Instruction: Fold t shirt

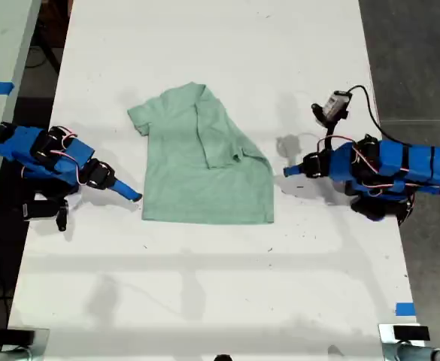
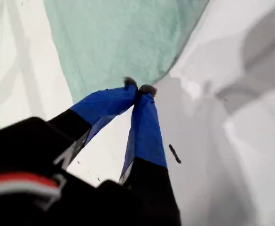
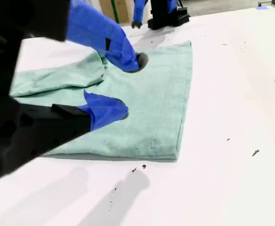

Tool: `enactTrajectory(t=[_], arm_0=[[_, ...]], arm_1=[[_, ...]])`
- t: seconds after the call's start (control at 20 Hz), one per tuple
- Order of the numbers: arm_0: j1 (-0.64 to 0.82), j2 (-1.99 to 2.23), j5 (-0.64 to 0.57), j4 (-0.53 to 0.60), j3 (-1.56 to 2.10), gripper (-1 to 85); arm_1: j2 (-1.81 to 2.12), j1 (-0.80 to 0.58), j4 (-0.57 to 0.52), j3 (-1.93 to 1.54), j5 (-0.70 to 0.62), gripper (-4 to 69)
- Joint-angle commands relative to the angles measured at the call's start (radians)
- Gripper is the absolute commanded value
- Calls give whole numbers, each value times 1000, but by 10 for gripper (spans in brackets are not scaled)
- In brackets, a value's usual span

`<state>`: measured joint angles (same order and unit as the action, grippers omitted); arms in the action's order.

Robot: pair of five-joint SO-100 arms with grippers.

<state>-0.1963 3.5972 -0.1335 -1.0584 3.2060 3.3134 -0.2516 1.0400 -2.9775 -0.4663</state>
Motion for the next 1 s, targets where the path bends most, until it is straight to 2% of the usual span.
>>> enactTrajectory(t=[0.0,0.1,0.15,0.55,0.75,0.8,0.9,0.95], arm_0=[[12,6,-9,20,8,123],[12,6,-9,20,8,123],[12,6,-9,20,8,123],[12,6,-9,20,8,123],[12,6,-8,18,8,123],[43,8,51,21,2,118],[46,8,359,35,-26,172],[35,8,357,80,-43,172]], arm_1=[[198,-31,218,-77,147,23],[198,-84,305,-123,307,23],[198,-92,308,-123,319,23],[198,-63,273,-127,259,22],[198,-60,273,-127,270,22],[198,-60,273,-129,270,22],[198,-58,275,-129,268,22],[198,-58,275,-129,273,22]])
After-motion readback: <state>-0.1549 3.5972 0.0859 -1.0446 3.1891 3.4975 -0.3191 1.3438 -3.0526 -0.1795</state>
